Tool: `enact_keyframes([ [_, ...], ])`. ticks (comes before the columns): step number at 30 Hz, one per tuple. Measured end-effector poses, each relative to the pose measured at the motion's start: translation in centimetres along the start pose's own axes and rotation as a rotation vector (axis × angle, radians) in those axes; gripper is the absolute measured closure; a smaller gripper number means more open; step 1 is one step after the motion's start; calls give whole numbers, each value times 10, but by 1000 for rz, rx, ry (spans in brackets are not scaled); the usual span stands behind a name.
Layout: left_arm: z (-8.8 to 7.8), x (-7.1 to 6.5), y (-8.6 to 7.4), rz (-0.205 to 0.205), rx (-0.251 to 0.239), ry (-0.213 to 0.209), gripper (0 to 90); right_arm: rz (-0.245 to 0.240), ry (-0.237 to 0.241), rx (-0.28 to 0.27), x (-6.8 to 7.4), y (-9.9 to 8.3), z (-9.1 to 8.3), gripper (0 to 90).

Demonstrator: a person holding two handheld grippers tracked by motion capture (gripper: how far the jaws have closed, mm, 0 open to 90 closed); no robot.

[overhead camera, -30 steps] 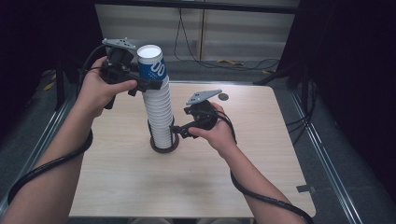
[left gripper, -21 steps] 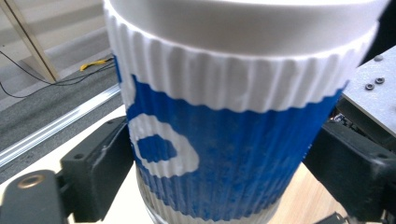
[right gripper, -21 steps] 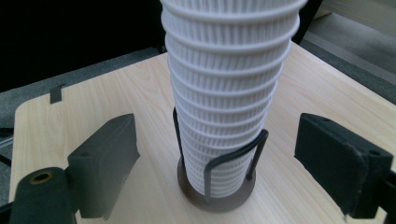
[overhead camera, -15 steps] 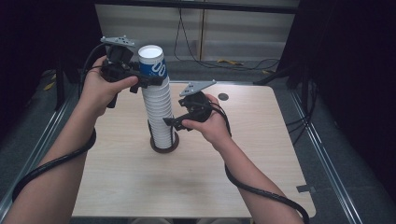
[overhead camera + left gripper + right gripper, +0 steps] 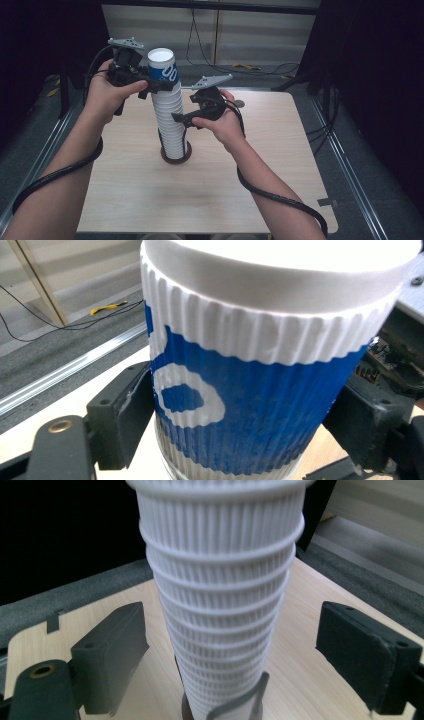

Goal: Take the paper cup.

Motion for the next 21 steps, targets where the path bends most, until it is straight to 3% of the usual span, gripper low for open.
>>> enact_keyframes([
  [11,0,0,0,-4,3,2,193,35,17,-67,5,24,12,119],
  [21,0,0,1,-5,7,8,196,56,4,-81,6,26,17,155],
])
Point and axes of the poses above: each handheld gripper's, and its own axes: z roughly forward along the jaws, y roughly out of its top, x roughly to its left, the point moved 4 cm from there along z, roughly forward along the jaws, and after that the axes turned 2 degrees about -y, right-handed, at the moved point
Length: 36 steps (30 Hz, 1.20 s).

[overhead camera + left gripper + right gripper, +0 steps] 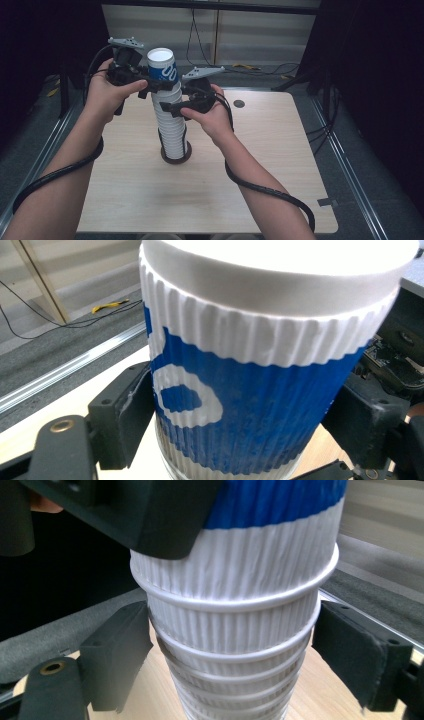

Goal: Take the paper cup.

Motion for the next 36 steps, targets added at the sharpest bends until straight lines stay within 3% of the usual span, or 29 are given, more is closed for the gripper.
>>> enact_keyframes([
  [4,-1,1,1,-24,-13,3,199,-14,0,-2,0,-2,-1,174],
  [15,-5,1,7,-43,-44,8,217,-58,-15,16,-1,-4,-3,217],
  [26,-6,0,8,-31,-45,-1,218,14,5,-10,1,-2,-2,138],
  [30,-7,0,7,-30,-48,0,219,41,-8,-21,1,-2,0,159],
  [36,-7,-1,9,-27,-47,2,220,20,-12,-12,2,-2,-2,171],
])
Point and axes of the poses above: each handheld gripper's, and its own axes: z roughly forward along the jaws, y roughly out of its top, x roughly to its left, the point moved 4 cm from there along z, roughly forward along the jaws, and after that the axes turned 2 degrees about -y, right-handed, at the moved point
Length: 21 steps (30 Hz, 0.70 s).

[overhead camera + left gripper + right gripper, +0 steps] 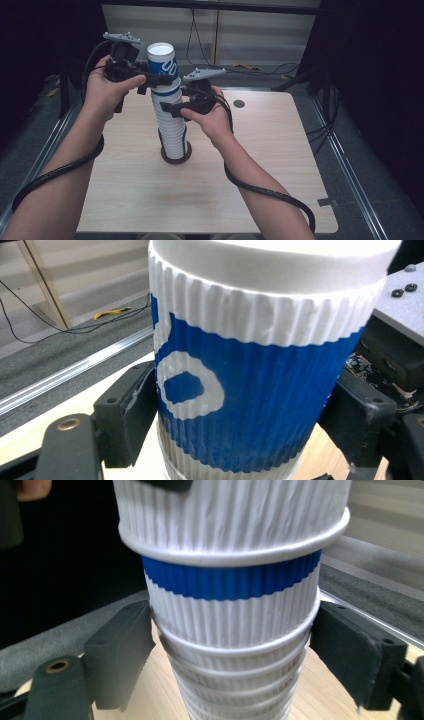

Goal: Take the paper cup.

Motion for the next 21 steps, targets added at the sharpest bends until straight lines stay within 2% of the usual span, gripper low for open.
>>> enact_keyframes([
  [3,-4,0,5,-8,-26,-7,226,-14,-1,5,0,0,-1,177],
  [8,-7,0,9,-7,-26,0,227,-20,3,4,-1,-1,-1,182],
  [21,-12,0,14,-17,-63,1,230,-14,3,-3,-1,-3,-2,188],
])
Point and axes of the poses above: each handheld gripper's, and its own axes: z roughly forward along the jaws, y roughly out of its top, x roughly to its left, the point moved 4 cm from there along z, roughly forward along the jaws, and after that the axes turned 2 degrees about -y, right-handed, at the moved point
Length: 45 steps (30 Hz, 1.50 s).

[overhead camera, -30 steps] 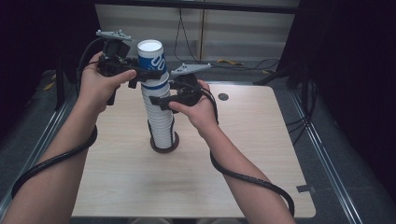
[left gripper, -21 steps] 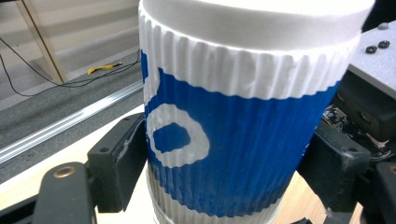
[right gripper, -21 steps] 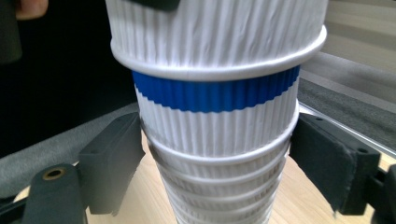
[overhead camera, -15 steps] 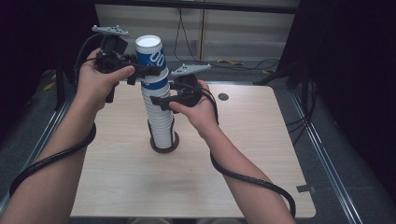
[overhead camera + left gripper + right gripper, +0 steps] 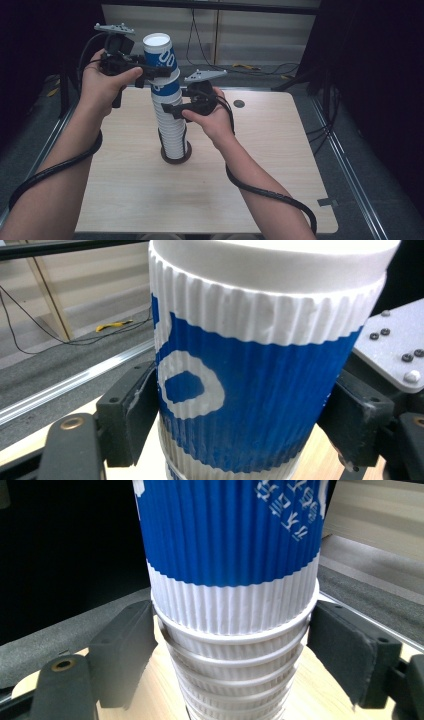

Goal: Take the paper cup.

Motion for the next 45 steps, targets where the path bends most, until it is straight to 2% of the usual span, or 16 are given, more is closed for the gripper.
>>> enact_keyframes([
  [11,-10,-6,7,13,-17,-4,230,-4,-6,-5,1,-1,-1,193],
  [16,-16,-9,10,20,-21,7,230,-11,-9,-3,1,-1,-2,199],
  [26,-28,-7,19,24,-37,17,232,-16,-17,-1,1,-3,-2,210],
  [32,-31,-7,19,22,-37,16,232,-6,-17,-2,0,-5,-1,214],
  [45,-43,-11,14,23,-42,4,231,-20,-16,-1,0,-5,-1,214],
])
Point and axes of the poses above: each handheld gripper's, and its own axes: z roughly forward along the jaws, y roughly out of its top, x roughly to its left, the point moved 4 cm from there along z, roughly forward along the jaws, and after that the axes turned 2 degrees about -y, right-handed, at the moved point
